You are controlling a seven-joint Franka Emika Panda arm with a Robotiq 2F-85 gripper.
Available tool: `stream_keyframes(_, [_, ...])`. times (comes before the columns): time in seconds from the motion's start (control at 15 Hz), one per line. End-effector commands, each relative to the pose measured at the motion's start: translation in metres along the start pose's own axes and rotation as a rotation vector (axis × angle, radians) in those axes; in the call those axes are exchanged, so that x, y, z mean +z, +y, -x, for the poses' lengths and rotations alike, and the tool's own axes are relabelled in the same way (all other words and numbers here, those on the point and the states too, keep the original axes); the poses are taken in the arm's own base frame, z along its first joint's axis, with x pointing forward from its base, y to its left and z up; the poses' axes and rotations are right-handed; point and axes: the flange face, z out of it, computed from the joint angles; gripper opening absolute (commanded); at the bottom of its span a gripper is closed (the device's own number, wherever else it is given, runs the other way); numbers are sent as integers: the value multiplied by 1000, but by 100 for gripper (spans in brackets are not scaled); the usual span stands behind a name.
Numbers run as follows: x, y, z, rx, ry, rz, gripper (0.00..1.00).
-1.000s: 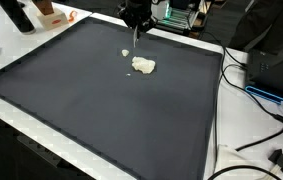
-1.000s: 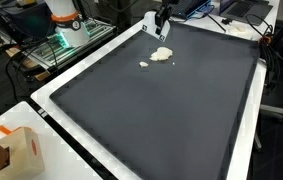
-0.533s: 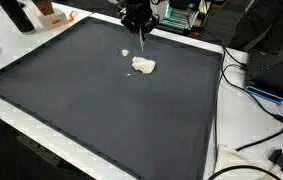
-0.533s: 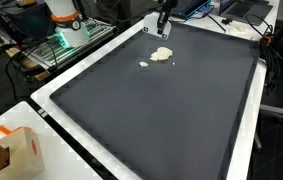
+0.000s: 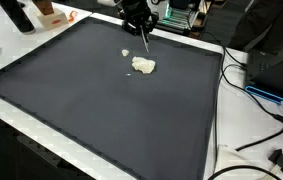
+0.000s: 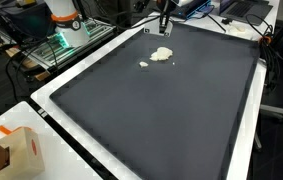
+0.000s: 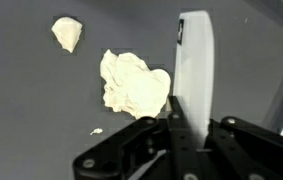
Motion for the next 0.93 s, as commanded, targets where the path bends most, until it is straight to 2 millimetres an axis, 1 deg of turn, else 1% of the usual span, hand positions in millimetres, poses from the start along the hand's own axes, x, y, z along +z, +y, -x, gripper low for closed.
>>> stream_keyframes(0.0, [6, 7, 9, -67, 53, -44, 1])
stream_keyframes(0.53, [16, 31, 14, -208, 145, -137, 1])
stream_keyframes(0.87, [28, 43, 16, -266, 182, -209, 1])
